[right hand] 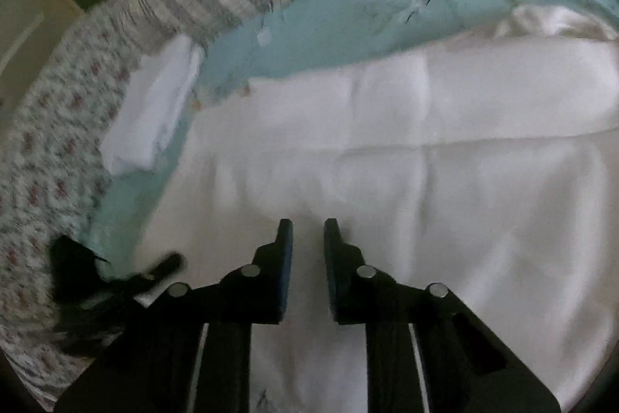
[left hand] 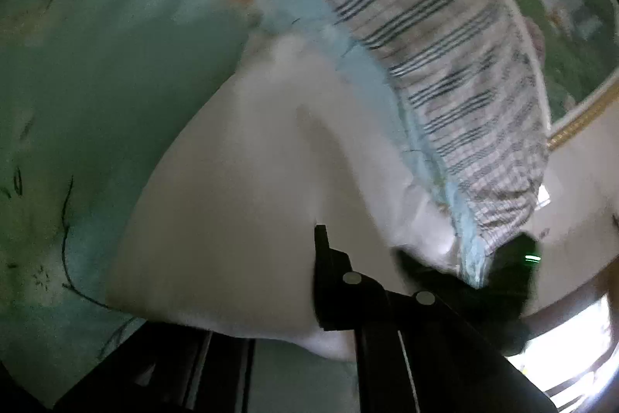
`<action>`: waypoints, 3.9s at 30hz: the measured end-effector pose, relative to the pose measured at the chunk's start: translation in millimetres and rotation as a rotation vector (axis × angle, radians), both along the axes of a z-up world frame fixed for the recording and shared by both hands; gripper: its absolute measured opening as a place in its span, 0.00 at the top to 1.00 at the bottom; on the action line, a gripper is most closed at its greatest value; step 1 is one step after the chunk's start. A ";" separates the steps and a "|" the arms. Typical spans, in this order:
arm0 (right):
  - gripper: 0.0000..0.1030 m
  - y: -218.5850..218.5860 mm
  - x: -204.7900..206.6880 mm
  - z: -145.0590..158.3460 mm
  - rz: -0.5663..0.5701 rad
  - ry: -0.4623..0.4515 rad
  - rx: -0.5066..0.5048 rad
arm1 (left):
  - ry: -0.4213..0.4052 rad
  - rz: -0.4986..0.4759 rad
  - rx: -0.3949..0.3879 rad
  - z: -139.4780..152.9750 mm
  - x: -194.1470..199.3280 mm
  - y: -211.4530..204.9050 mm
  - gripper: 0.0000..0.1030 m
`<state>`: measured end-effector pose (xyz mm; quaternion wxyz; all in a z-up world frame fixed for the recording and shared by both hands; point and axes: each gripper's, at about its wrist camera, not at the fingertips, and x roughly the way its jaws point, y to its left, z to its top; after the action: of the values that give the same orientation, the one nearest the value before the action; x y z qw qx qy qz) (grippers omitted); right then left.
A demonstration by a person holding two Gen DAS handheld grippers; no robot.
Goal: Fold large clothes
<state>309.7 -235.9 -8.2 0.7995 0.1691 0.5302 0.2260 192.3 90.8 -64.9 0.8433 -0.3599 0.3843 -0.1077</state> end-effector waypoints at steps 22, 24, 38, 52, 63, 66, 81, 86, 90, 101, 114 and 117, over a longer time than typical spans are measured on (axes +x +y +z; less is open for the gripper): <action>0.30 -259.5 -33.8 -6.3 -0.410 0.090 0.735 | -0.234 -0.742 0.714 24.9 2.4 -336.8 0.94; 0.29 -256.2 -33.6 -4.0 -0.380 0.099 0.715 | -0.237 -0.736 0.762 12.9 -1.9 -346.7 0.94; 0.53 -202.5 41.1 3.5 -0.174 0.115 0.187 | -0.309 -0.733 0.750 25.7 -6.2 -344.9 0.94; 0.91 -270.6 3.2 11.9 -0.270 -0.012 0.097 | -0.265 -0.869 0.588 17.4 8.1 -380.4 0.93; 0.75 -274.3 -8.7 10.4 -0.307 -0.010 0.052 | -0.200 -0.878 0.473 37.2 -8.5 -349.9 0.67; 0.60 -276.2 -20.8 23.3 -0.322 -0.026 0.000 | -0.205 -0.845 0.434 50.3 -26.1 -327.3 0.48; 0.28 -276.0 -26.7 21.0 -0.299 0.014 0.078 | 0.060 -0.567 0.236 29.2 63.7 -229.0 0.21; 0.28 -270.4 -19.4 9.3 -0.281 0.047 0.082 | 0.131 -0.598 0.113 0.1 92.5 -232.3 0.18; 0.29 -264.7 -15.2 4.4 -0.267 0.058 0.081 | 0.152 -0.634 0.102 -13.9 107.4 -249.4 0.21; 0.83 -232.4 -31.6 36.3 -0.262 0.026 0.081 | 0.017 -0.657 0.183 35.7 72.1 -237.9 0.61; 0.83 -77.0 -62.2 35.6 -0.010 -0.003 0.273 | -0.004 -0.440 0.326 84.6 -25.4 -87.8 0.61; 0.83 -56.9 -61.4 16.2 0.013 0.039 0.290 | 0.047 -0.414 0.336 59.1 -30.6 -61.8 0.60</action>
<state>248.3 -292.8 8.0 0.7547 0.2840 0.5086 0.3020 161.7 29.0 -5.8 0.8421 -0.1309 0.4817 -0.2041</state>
